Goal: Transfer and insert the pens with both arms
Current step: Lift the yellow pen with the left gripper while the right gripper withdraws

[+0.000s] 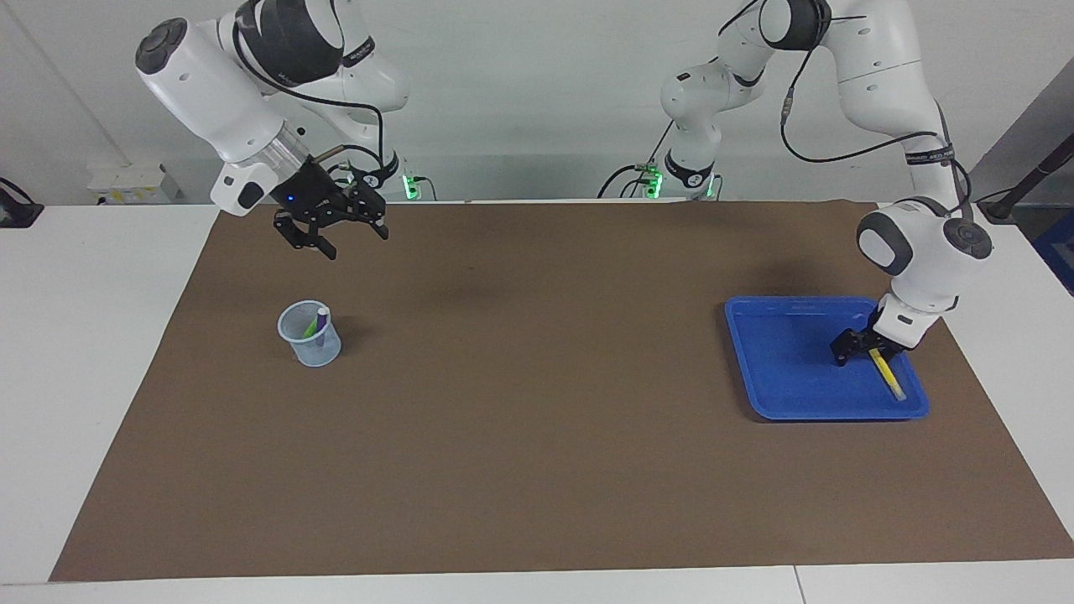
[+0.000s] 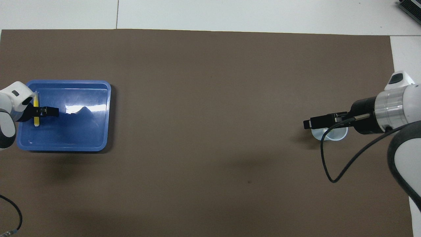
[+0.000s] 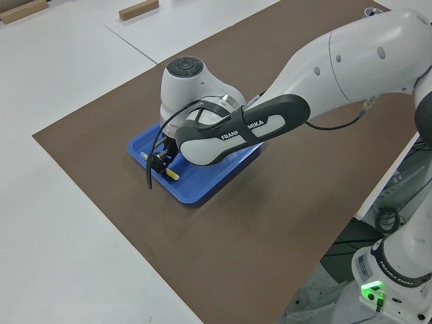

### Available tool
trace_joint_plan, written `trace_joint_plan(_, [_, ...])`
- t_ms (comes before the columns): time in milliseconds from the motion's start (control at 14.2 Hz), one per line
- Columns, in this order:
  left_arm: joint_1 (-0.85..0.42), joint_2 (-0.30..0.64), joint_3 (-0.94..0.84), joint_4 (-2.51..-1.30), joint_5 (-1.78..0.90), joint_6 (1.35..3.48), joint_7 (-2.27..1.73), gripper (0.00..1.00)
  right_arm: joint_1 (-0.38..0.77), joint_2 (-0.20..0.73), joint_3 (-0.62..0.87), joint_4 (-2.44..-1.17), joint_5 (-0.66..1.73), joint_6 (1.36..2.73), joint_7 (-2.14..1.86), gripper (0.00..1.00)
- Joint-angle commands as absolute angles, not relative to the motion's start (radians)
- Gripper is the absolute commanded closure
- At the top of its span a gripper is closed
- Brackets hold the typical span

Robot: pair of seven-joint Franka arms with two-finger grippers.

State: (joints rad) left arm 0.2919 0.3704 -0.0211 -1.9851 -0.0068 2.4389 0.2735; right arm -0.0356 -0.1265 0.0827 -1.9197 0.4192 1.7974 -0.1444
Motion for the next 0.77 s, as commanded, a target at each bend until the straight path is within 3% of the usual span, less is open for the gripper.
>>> trace_joint_plan(0, [0.288, 0.371, -0.025, -1.982, -0.031, 2.422, 0.259, 0.00, -0.043, -0.121, 0.087, -1.896, 0.485, 1.767, -0.140, 0.00])
trace_joint_plan(211, [0.273, 0.376, -0.025, -1.927, -0.031, 2.359, 0.229, 0.03, -0.044, -0.121, 0.089, -1.893, 0.555, 1.758, -0.147, 0.00])
trace_joint_plan(282, [0.272, 0.376, -0.025, -1.925, -0.031, 2.356, 0.218, 0.08, -0.043, -0.121, 0.090, -1.893, 0.572, 1.758, -0.147, 0.00])
trace_joint_plan(352, [0.273, 0.377, -0.025, -1.925, -0.031, 2.356, 0.216, 0.20, -0.044, -0.121, 0.103, -1.891, 0.578, 1.761, -0.144, 0.00])
trace_joint_plan(704, [0.278, 0.379, -0.023, -1.939, -0.031, 2.376, 0.213, 0.24, -0.044, -0.120, 0.109, -1.887, 0.578, 1.755, -0.149, 0.00])
